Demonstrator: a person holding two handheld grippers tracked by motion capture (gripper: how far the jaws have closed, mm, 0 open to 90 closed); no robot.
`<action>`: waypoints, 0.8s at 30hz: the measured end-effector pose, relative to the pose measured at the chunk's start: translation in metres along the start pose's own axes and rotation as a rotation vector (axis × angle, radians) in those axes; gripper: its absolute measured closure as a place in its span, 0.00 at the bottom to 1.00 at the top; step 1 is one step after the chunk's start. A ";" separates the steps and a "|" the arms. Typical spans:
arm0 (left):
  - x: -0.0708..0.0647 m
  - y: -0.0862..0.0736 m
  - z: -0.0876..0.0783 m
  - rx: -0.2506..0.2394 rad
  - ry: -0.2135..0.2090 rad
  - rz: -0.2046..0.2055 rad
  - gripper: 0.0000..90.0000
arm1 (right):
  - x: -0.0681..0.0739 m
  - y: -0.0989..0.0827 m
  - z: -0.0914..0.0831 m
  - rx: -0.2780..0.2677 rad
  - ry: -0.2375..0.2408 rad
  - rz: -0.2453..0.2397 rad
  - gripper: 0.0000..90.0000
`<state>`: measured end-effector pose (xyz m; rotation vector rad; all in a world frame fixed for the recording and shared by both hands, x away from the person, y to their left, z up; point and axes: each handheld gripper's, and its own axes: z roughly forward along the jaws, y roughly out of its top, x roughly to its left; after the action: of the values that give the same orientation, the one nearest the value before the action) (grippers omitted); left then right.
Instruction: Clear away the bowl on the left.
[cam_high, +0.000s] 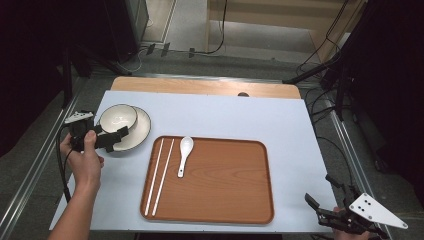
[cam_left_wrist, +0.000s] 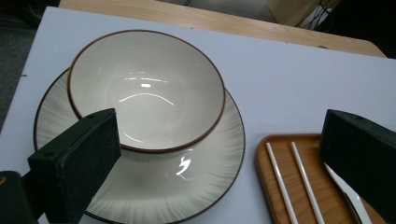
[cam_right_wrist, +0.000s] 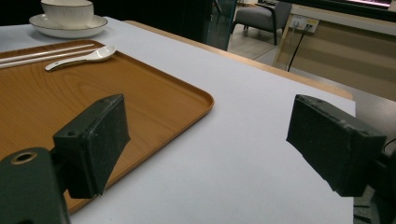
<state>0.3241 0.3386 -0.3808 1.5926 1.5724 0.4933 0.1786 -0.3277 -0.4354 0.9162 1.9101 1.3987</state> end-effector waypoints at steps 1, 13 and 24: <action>0.002 0.000 0.002 0.004 0.008 -0.013 0.00 | 0.000 0.000 0.000 -0.001 0.000 -0.001 0.15; 0.015 0.011 0.020 0.055 0.054 -0.099 0.05 | -0.003 -0.002 -0.005 -0.006 -0.006 0.007 0.15; 0.021 0.028 0.027 0.094 0.127 -0.157 0.22 | -0.004 -0.003 -0.004 -0.001 -0.006 0.000 0.15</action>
<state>0.3650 0.3544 -0.3809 1.5168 1.8239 0.4478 0.1772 -0.3333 -0.4366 0.9186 1.9054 1.3948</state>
